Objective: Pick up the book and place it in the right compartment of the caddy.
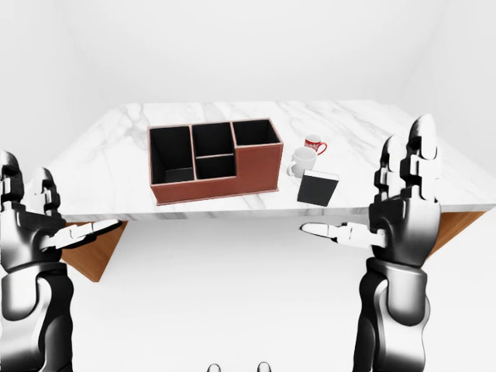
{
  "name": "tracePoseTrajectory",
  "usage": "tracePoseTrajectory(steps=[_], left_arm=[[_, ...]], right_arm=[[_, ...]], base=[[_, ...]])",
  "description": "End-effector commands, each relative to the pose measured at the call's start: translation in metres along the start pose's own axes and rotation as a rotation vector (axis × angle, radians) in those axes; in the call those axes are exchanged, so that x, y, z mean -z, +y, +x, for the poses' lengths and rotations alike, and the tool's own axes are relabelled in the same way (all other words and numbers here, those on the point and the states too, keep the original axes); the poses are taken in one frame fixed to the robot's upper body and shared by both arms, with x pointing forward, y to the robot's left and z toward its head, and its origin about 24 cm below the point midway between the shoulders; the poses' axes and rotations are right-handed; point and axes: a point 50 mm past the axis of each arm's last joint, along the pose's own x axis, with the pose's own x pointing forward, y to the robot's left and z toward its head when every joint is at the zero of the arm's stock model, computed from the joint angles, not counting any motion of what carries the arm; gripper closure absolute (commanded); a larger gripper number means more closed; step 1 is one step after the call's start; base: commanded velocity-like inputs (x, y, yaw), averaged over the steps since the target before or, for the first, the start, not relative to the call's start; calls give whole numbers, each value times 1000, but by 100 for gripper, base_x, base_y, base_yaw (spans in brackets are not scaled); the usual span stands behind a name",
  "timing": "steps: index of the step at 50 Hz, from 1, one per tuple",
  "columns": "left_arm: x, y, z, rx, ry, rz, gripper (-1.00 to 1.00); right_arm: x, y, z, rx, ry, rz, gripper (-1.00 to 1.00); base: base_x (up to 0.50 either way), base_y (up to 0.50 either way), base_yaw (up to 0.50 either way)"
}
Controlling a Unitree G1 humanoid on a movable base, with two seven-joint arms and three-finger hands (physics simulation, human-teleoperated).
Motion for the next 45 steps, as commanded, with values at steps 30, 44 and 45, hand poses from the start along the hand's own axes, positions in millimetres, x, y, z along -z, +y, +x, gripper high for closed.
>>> tracePoseTrajectory(steps=[30,44,45], left_arm=[[-16,12,2,-57,-66,-13,-100],[-15,13,2,-61,-60,-10,-100],[-15,13,2,-61,-62,-10,-100]], right_arm=[[-8,-6,-1,0,-33,-19,-100],[-9,-6,0,-2,-36,-19,-100],[-11,-6,0,-1,-44,-19,-100]], base=[[13,0,0],[22,0,0],[21,0,0]])
